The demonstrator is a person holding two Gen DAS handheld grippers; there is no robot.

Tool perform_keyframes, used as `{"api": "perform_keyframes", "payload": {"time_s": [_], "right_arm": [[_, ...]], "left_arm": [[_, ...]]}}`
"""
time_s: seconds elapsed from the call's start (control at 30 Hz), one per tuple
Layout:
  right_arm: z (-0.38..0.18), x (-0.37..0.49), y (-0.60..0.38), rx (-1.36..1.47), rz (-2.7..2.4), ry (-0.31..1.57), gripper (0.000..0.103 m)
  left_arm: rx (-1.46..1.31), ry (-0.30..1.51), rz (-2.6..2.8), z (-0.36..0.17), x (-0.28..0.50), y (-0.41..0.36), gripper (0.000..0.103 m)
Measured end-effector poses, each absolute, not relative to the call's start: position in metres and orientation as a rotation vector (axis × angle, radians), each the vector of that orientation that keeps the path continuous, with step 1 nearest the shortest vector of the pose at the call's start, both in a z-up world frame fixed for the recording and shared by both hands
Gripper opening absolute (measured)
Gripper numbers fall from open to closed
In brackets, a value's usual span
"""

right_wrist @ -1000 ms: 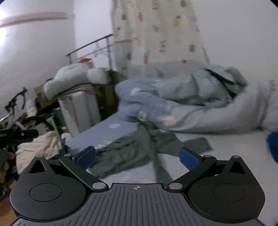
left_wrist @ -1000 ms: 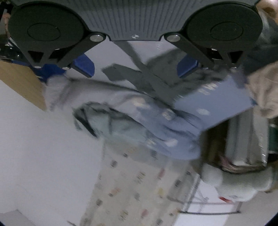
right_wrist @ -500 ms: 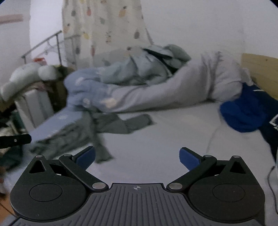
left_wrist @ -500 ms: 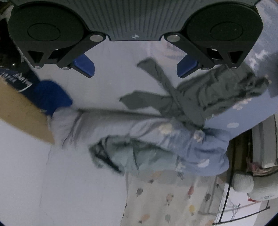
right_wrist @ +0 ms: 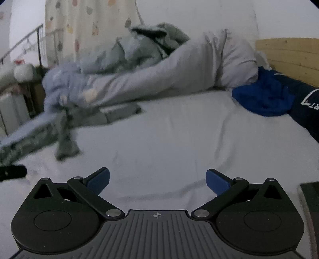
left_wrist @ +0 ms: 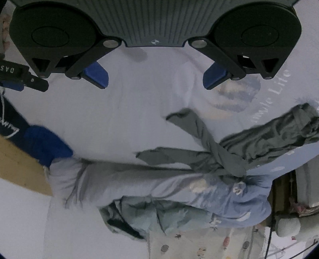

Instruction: Fold clothes

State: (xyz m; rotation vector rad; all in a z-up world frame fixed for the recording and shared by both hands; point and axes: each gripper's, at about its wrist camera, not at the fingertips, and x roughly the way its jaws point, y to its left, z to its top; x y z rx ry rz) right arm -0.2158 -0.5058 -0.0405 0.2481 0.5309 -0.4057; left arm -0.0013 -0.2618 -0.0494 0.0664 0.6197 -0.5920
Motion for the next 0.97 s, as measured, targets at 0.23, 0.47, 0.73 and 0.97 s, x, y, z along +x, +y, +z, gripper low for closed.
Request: {"api": "perform_keyframes", "payload": {"time_s": [0.23,0.47,0.73,0.97], "right_arm": [[-0.080,-0.214,-0.513,0.282,-0.440,0.576,0.103],[-0.086,-0.199,-0.514,0.289,-0.435,0.621,0.103],[-0.092,-0.195,-0.506,0.238,-0.448,0.630,0.103],[-0.094,-0.189,-0.504,0.217,-0.465,0.651,0.103]], "left_arm": [[0.104,0.606,-0.598,-0.072,0.006,-0.281,0.103],[0.142,0.619,-0.594,-0.091,0.008,-0.291,0.103],[0.155,0.627,-0.598,-0.106,0.005,-0.294,0.103],[0.143,0.632,-0.582,-0.111,0.010,-0.295,0.103]]}}
